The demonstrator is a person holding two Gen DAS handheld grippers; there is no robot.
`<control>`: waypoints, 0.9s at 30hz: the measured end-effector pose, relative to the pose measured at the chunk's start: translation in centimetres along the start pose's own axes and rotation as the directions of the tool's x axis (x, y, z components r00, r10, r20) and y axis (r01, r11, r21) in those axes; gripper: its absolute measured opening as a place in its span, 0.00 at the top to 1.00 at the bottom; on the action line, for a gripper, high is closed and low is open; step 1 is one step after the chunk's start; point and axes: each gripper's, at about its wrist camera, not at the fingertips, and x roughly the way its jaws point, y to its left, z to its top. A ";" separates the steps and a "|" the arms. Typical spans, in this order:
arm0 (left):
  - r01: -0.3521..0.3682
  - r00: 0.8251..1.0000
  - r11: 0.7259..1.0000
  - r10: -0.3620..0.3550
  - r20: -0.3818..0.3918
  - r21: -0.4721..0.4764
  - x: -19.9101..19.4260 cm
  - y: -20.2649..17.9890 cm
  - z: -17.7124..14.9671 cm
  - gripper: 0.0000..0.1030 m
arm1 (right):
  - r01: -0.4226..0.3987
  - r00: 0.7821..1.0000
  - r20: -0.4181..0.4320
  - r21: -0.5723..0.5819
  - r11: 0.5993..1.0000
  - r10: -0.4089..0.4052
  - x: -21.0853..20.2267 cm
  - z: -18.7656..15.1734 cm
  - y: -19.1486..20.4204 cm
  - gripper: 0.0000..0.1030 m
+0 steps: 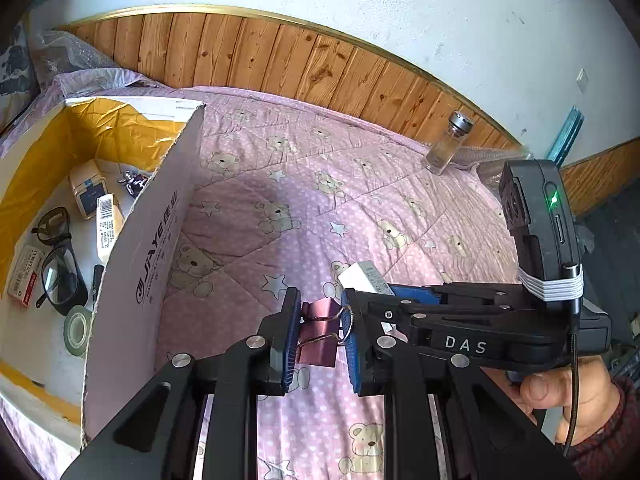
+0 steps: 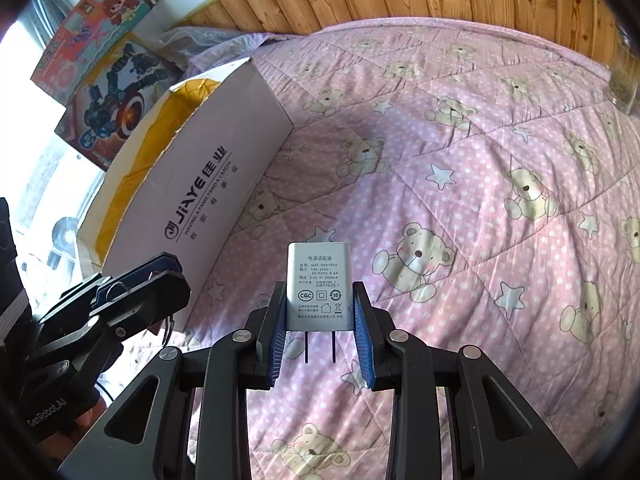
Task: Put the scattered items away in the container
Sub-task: 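Carry the charger and binder clip with both tools over the white box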
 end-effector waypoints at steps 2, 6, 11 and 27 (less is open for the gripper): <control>0.007 1.000 1.000 -0.007 0.015 0.000 -0.9 0.0 -0.1 0.79 | 0.003 1.000 0.008 -0.006 1.000 -0.003 -0.5 -0.3 0.8 0.69; 0.023 0.999 1.000 -0.023 0.042 -0.008 -2.7 0.2 -0.2 0.79 | 0.006 1.000 0.023 -0.019 1.000 -0.006 -1.5 -1.0 2.4 0.69; 0.042 0.997 0.999 -0.040 0.066 -0.027 -4.7 0.6 -0.5 0.79 | 0.005 0.999 0.037 -0.039 0.999 -0.004 -2.4 -1.8 4.6 0.69; 0.095 0.984 0.991 -0.080 0.160 -0.092 -10.5 3.1 -0.9 0.79 | 0.008 0.998 0.067 -0.126 0.992 0.000 -4.4 -2.2 10.9 0.69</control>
